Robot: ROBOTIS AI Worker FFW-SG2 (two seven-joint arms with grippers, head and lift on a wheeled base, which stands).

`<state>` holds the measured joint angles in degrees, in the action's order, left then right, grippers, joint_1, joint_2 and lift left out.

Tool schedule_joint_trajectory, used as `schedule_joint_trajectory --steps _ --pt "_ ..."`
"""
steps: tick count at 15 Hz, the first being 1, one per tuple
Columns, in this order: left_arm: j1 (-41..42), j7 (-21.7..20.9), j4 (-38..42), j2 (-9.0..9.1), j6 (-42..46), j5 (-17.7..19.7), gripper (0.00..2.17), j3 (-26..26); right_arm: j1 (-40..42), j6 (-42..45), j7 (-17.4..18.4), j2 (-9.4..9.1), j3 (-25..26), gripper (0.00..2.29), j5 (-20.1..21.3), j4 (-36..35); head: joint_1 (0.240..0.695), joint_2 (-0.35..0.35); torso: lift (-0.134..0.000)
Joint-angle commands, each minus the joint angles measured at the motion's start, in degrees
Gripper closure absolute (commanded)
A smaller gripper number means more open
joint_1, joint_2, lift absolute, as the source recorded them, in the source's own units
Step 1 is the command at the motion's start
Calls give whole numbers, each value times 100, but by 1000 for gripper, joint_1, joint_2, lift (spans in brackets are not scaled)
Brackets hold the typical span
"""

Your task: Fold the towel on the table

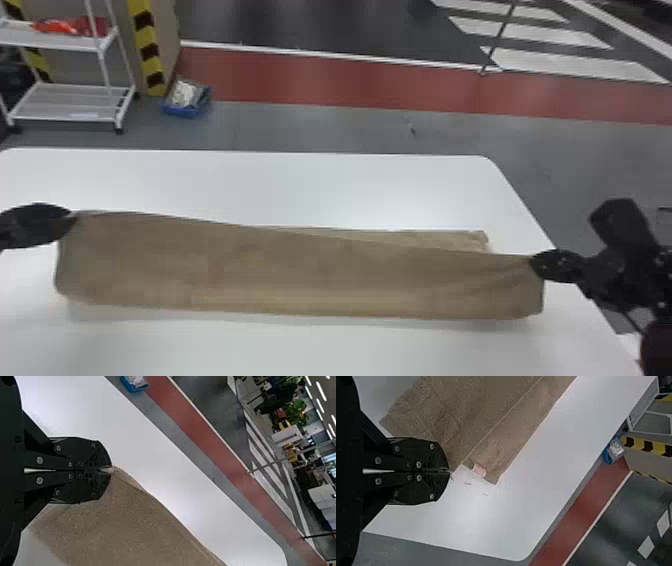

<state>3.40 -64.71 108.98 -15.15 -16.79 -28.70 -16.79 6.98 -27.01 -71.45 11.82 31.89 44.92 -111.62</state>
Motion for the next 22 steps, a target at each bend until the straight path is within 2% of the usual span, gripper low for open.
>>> schedule_joint_trajectory --steps 1,6,10,17,20,22 --pt "-489 -7 -615 -5 -39 -294 1582 281 -443 -55 0 31 -262 1710 359 439 695 -197 -125" --pt "-1017 20 -1336 -93 -39 -531 1582 422 -979 -90 17 101 -526 1710 711 958 695 -173 -125" --pt "-1096 64 -1512 -208 -22 -540 1582 404 -1243 -108 8 224 -737 1710 904 1151 695 -156 -125" --pt "-1087 81 -1538 -243 -22 -540 1582 360 -1437 -38 52 303 -1176 1710 1343 1300 695 -125 -125" --pt "-1078 99 -1599 -243 31 -540 1582 360 -1472 33 88 294 -1370 1710 1616 1423 695 -121 -125" --pt "-1069 108 -1608 -243 48 -540 1582 352 -1472 50 246 268 -1484 1706 1765 1494 695 -116 -125"
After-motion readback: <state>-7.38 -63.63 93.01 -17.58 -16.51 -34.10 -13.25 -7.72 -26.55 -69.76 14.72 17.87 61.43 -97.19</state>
